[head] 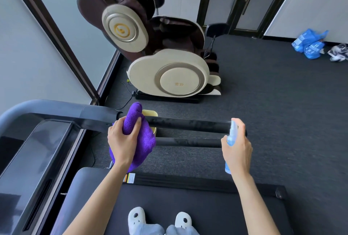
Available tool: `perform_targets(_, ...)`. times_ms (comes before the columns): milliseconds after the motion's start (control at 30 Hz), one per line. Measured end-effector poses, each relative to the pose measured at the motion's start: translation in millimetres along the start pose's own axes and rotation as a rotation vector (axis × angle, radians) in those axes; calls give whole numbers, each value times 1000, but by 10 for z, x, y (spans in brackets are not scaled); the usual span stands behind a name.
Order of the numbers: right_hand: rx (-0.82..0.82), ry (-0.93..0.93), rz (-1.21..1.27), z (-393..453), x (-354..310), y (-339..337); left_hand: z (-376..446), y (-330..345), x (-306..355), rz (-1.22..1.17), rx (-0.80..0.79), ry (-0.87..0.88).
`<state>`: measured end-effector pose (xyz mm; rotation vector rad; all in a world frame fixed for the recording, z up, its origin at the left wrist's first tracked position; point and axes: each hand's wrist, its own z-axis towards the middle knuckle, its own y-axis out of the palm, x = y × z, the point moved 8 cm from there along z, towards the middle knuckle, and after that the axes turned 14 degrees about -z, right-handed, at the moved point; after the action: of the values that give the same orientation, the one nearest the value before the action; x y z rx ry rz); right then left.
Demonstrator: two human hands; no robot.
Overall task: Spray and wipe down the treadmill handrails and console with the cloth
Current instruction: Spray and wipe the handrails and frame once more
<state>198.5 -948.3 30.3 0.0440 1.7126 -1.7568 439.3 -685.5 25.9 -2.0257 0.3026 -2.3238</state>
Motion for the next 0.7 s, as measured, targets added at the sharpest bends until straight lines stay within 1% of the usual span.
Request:
perform_targets(233,-2,-4,-44,83,129,-25,-140,63,11,0,-2,-1)
perform_targets(500,37,110,-132,164,550,-129,-185,113,47,0,4,10)
perform_targets(600,32,144,-104,171,682,-104,-208,142,59,12,1,23)
perform_targets(700,71,125,-50,154,662,-106,-233,132,68,20,7,37)
